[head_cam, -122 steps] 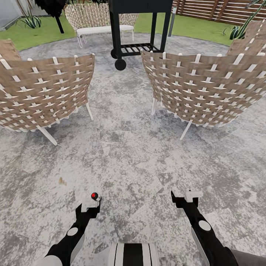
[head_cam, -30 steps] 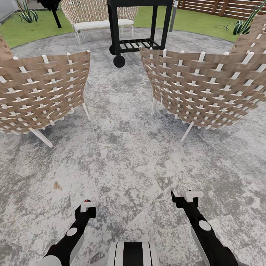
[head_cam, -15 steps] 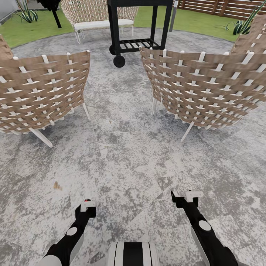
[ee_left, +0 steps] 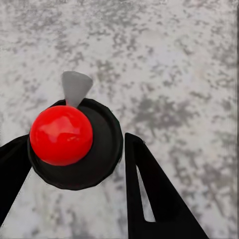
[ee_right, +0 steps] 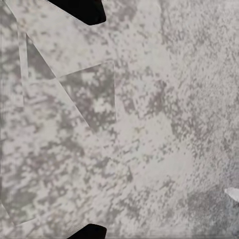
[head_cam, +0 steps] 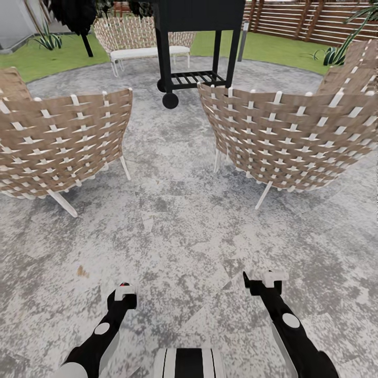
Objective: In the garden, pick up the pesticide atomizer on the floor and spray pesticide onto both trees until each tree trunk is fully covered.
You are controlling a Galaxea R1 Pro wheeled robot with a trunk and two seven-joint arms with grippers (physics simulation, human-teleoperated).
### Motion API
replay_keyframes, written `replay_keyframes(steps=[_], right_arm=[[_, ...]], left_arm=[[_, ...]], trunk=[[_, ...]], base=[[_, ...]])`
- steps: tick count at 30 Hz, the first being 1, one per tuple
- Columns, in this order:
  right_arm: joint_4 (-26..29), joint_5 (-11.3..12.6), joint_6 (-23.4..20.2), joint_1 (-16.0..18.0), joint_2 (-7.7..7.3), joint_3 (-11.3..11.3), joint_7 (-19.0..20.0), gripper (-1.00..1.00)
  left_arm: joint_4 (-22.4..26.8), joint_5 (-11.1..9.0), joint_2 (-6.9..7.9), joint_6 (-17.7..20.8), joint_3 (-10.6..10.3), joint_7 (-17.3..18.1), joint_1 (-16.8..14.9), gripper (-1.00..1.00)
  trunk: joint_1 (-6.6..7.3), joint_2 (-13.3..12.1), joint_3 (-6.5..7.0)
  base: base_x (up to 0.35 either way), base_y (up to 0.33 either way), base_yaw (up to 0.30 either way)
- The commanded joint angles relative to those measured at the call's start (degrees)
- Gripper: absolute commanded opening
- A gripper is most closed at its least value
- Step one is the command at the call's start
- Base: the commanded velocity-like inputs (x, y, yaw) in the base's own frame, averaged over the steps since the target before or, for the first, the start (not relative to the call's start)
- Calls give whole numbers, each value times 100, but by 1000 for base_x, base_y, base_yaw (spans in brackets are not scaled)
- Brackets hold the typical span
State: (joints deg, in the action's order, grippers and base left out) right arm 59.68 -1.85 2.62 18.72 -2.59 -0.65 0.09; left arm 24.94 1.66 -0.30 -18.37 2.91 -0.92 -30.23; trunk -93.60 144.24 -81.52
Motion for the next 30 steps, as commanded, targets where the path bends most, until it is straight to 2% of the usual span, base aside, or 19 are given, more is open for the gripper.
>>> replay_keyframes(steps=[1,11,12,14,15,18,22,30], right_arm=[[0,0,0,0,3,1,-3,100],[8,-1,14,0,1,-2,-18,100],[57,-5,16,-2,-19,-7,-18,100],[65,-8,18,-67,-24,-11,-18,100],[66,-8,18,-96,-26,-12,-18,100],[79,-4,60,-480,-30,-20,-23,100],[98,-1,282,-804,-42,-72,-24,100],[79,0,833,-1509,-48,-372,-20,100]], left_arm=[[-3,-1,0,0,0,0,0,-100],[24,2,14,14,19,4,11,-100],[64,18,156,65,24,4,40,-100],[30,15,293,75,22,4,55,-100],[23,16,309,75,21,2,58,-100],[-16,8,362,71,23,-2,93,-100],[-27,-13,374,71,34,0,212,-100],[-25,-42,385,37,74,-39,704,-100]], trunk=[[2,-2,23],[28,-15,244],[31,-16,273],[36,-19,331],[38,-20,362],[46,-24,454],[56,-30,577],[77,-40,825]], base=[[0,0,0],[0,0,0],[0,0,-48],[0,0,-67],[0,0,-75],[0,0,-82],[0,0,-84],[0,0,-77]])
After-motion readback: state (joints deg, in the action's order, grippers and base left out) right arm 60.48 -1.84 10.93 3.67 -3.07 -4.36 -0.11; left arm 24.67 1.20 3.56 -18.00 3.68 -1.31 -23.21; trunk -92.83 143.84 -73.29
